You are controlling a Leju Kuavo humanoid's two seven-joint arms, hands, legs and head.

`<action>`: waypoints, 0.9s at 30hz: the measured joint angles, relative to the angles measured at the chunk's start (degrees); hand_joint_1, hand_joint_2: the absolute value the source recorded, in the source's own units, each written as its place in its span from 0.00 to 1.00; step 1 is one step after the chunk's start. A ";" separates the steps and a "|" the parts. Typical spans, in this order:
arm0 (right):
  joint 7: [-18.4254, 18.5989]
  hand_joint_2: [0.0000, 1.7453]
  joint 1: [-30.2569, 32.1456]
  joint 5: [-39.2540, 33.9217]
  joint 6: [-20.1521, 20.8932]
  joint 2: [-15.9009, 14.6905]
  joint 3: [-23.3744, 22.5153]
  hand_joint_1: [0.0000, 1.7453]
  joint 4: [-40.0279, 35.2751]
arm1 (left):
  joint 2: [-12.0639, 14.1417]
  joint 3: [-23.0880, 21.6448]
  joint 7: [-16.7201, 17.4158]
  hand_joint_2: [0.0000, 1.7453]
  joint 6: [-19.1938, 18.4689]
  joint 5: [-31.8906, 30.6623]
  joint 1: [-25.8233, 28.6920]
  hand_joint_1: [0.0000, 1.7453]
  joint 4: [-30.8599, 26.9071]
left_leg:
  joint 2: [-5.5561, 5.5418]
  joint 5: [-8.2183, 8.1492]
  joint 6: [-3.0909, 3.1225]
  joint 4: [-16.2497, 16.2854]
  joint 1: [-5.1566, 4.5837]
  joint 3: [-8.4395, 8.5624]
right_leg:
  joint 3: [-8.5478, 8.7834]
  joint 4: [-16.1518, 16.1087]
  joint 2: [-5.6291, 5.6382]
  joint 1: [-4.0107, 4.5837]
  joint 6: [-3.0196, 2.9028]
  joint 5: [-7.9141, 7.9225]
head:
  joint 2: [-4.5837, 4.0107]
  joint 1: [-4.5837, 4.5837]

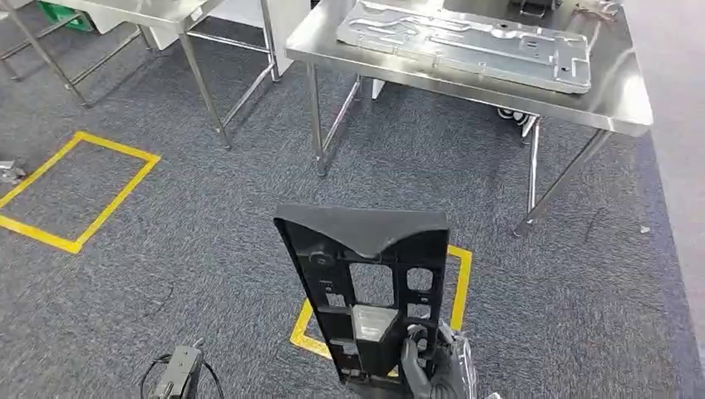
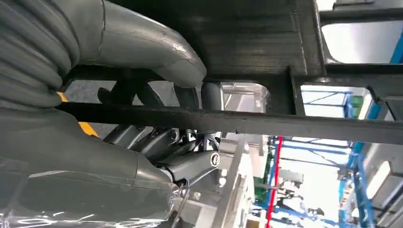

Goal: Take the parts from the cabinet and place them on the table.

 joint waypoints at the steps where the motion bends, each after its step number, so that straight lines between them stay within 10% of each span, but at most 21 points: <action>1: 0.02 1.00 -0.09 0.00 0.09 -0.09 0.09 1.00 0.28 | -0.02 -0.81 0.07 0.00 -0.66 -0.15 -0.23 0.00 -0.11 | 0.64 0.14 0.38 -0.24 -0.05 0.29 | -0.24 0.92 -2.92 0.18 0.21 -0.55 | 0.00 0.04; 3: 0.04 1.00 -0.88 -0.04 0.13 -0.33 0.26 1.00 0.68 | 0.00 -2.25 -0.07 0.00 -1.75 -0.35 -0.08 0.00 -0.42 | 2.27 0.02 1.00 -0.38 -0.24 0.50 | -3.99 8.03 -6.68 0.09 0.80 -4.60 | 0.00 0.04; 6: 0.07 1.00 -0.99 -0.20 0.48 -0.63 0.42 1.00 1.57 | 0.26 -3.58 -0.26 0.00 -2.71 0.09 0.59 0.00 -0.44 | 4.68 -0.42 1.10 -0.37 -0.43 0.66 | -9.22 16.97 -7.53 -0.39 1.25 -6.88 | 0.00 0.04; 9: 0.13 1.00 -1.02 -0.26 0.96 -0.96 0.44 1.00 2.25 | 0.46 -4.37 -0.02 0.00 -4.22 0.85 0.81 0.00 -0.44 | 6.51 -1.16 0.66 -0.37 -0.43 1.66 | -3.89 5.92 -8.68 -0.31 0.74 0.31 | 0.00 0.04; 11: 0.17 1.00 -1.27 -0.26 0.98 -1.03 0.52 1.00 2.58 | 0.66 -4.44 1.31 0.00 -4.39 1.81 1.10 0.00 -0.44 | 7.47 -1.76 -0.02 -0.39 -0.87 2.25 | -0.76 -0.02 -12.92 0.92 -0.53 1.03 | 0.00 0.02; 15: 0.17 1.00 -1.24 -0.31 0.98 -1.20 0.63 1.00 2.78 | 1.12 -4.46 1.88 0.00 -4.39 2.27 1.78 0.00 -0.44 | 9.78 -2.33 -1.18 -1.03 -0.96 3.44 | -0.85 -0.82 -10.03 0.84 -1.31 1.21 | 0.00 0.02; 18: 0.15 1.00 -1.54 -0.31 0.87 -1.25 0.92 1.00 2.95 | 1.73 -4.26 5.02 0.00 -3.89 3.87 2.20 0.00 -0.44 | 4.42 -6.63 -1.62 5.95 -0.57 0.65 | 0.06 -1.51 -8.52 0.10 -2.27 1.41 | 0.00 0.00; 21: 0.22 1.00 -1.26 -0.22 0.07 -1.35 1.18 1.00 3.10 | 2.90 -2.60 11.44 0.00 -3.39 6.66 4.61 0.00 -0.18 | 3.33 -10.00 -1.91 17.16 -0.54 -5.62 | 0.27 -1.36 -5.71 0.23 -2.56 1.18 | 0.00 0.00; 25: 0.37 1.00 -0.80 -0.26 -0.44 -1.46 1.22 1.00 3.12 | 4.55 -0.18 12.35 0.00 -4.76 8.09 7.81 0.00 0.24 | 1.38 0.22 -1.59 2.70 -0.36 -0.81 | 1.00 -0.53 -2.21 0.11 -1.91 0.31 | 0.00 0.00; 26: 0.39 1.00 -0.83 -0.33 -0.68 -1.46 1.22 1.00 3.19 | 4.81 0.42 12.09 0.00 -5.33 8.46 8.18 0.00 0.41 | -1.20 -0.74 -1.29 1.17 -0.35 -0.16 | 0.83 -0.16 -1.73 0.32 -1.55 -0.02 | 0.00 0.02; 27: 0.39 1.00 -0.93 -0.42 -0.94 -1.49 1.25 1.00 3.23 | 4.96 0.99 11.74 0.00 -5.70 8.66 8.48 0.00 0.57 | -1.22 -0.63 -1.07 0.65 -0.34 -0.08 | 0.43 0.20 -1.14 0.27 -1.24 -0.11 | 0.00 0.02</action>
